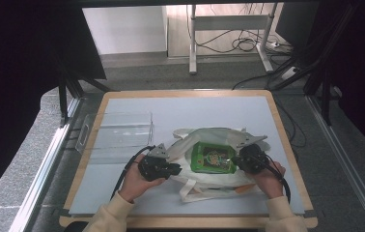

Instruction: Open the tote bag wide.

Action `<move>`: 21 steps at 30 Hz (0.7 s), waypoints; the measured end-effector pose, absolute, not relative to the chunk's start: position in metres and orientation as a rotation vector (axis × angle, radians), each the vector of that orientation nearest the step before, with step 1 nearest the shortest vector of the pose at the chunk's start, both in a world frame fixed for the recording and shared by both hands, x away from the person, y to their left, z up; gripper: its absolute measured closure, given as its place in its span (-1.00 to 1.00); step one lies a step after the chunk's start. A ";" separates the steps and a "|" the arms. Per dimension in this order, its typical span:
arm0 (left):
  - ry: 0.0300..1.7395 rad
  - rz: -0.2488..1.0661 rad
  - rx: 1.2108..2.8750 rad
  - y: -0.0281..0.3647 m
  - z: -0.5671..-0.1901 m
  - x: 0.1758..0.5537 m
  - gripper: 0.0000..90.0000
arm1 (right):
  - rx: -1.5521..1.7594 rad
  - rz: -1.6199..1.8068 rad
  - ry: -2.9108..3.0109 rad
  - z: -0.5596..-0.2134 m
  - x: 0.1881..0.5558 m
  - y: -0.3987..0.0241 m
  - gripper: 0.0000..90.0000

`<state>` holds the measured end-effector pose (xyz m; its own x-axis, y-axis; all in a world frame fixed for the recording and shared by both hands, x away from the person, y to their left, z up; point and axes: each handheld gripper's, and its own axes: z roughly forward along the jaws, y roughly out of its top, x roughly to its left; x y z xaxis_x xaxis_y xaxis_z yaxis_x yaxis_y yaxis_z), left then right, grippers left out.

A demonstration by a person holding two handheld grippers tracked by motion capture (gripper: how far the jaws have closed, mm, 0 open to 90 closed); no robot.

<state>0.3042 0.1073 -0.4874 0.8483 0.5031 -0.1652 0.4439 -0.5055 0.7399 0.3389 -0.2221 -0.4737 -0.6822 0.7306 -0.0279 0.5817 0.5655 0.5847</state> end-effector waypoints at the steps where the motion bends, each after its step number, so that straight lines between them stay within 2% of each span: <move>1: 0.687 0.089 2.172 0.108 -0.487 0.304 0.71 | 1.085 0.800 2.543 -0.474 0.339 -0.221 0.98; 4: 0.699 0.117 2.155 0.109 -0.484 0.303 0.52 | 1.069 0.772 2.566 -0.477 0.338 -0.216 0.98; 9: 0.705 0.132 2.145 0.111 -0.483 0.304 0.35 | 1.058 0.729 2.583 -0.480 0.338 -0.212 0.98; 21: 0.699 0.131 2.132 0.112 -0.483 0.304 0.25 | 1.079 0.701 2.589 -0.485 0.339 -0.212 0.98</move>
